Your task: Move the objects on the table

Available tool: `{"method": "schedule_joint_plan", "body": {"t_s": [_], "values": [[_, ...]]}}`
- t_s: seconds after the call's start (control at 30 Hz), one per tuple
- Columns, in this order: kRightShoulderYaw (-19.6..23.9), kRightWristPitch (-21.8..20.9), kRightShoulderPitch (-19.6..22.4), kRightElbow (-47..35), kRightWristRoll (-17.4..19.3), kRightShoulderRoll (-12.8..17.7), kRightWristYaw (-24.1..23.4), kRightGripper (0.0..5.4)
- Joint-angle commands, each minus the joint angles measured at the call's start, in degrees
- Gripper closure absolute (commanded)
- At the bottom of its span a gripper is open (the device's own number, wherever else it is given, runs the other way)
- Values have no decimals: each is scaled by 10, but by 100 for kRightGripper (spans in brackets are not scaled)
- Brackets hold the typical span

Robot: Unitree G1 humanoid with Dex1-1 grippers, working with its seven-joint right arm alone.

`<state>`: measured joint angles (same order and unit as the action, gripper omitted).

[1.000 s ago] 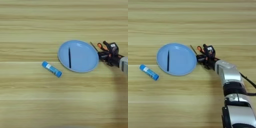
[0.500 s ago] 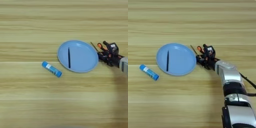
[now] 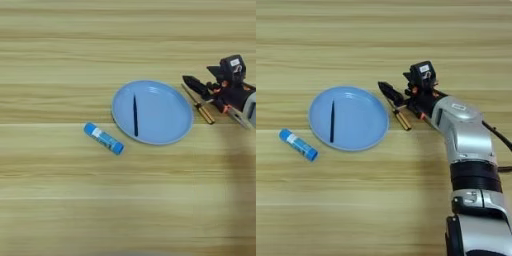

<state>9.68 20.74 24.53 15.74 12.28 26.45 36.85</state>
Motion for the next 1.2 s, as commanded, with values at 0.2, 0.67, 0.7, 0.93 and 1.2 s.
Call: {"method": "schedule_joint_plan", "body": {"t_s": [0.2,0.67,0.7,0.93,1.2], "values": [[-26,53,-2,-149,25,-17,-11,4],[-107,71,3,-106,-14,-80,-36,4],[-110,73,3,-104,-15,-82,-37,4],[-135,68,-5,-79,-31,-103,-43,4],[-132,66,4,-26,-43,-115,-63,4]]}}
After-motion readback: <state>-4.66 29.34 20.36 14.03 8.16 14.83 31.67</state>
